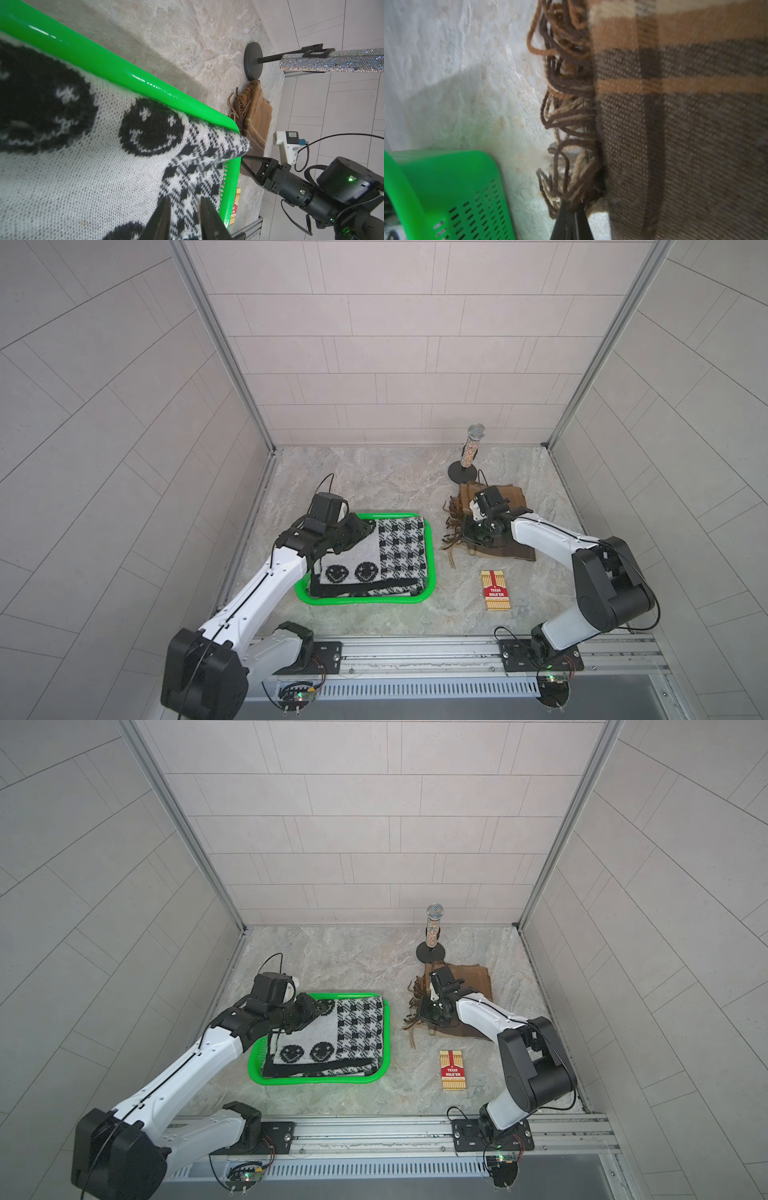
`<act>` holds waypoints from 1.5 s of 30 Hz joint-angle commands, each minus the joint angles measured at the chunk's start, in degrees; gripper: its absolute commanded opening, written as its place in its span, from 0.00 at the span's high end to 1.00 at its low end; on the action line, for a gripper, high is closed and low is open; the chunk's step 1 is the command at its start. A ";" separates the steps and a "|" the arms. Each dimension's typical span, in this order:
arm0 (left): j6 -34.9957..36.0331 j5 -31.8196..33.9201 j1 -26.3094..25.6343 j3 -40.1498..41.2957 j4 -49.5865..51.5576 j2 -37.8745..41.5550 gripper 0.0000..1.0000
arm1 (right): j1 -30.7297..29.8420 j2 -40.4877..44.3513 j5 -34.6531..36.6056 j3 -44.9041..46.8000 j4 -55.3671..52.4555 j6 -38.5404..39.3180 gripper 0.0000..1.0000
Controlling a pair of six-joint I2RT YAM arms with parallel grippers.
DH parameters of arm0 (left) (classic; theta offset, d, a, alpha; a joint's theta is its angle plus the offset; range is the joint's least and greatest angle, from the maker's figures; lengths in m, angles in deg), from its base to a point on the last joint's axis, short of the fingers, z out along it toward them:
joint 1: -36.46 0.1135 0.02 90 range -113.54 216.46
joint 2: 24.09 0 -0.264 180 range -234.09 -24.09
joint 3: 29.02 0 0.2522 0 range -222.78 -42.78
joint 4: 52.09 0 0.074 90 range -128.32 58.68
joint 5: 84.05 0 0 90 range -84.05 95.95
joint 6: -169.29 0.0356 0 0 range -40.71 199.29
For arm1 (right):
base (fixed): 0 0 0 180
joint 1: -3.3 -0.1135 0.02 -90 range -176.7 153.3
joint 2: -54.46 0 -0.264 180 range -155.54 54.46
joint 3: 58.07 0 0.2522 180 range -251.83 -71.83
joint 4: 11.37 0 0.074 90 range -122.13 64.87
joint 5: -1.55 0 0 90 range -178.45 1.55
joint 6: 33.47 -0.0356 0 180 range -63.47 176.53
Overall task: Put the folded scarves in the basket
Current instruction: Adjust the scarf at the center of the board.
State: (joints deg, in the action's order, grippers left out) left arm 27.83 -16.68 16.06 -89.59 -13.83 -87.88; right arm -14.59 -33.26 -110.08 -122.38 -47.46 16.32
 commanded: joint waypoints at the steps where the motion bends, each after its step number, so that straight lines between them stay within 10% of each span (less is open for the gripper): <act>1: 0.59 1.67 -1.01 -2.25 -1.20 -1.00 0.70 | -0.39 3.85 1.16 1.95 -3.88 3.19 1.00; 5: 2.28 3.88 -2.78 -4.63 0.23 -2.32 0.69 | -0.33 6.07 2.16 1.81 -4.73 3.82 0.99; 9: 3.96 5.34 -4.16 -7.24 1.47 -3.83 0.67 | 0.58 10.43 4.20 0.47 -5.44 1.98 0.65; 13: 5.90 5.04 -4.54 -10.52 1.33 -7.04 0.63 | 4.70 12.18 6.36 -2.21 -4.95 -0.32 0.58; 21: 12.15 3.24 -4.73 -20.72 1.45 -18.95 0.60 | 15.72 -4.98 1.45 -14.14 -0.14 -4.73 0.62; 31: 12.56 1.25 -4.74 -23.71 0.43 -22.70 0.60 | 14.61 -28.00 -3.40 -29.56 -2.73 -3.28 0.70; 45: 17.19 -1.72 -4.65 -32.75 0.45 -34.57 0.50 | 2.77 -21.90 -10.53 -13.34 12.74 -1.88 0.77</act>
State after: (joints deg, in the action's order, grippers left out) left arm 42.60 -16.72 11.56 -119.12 -13.35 -120.32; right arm -11.56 -56.32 -119.48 -138.90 -35.99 14.42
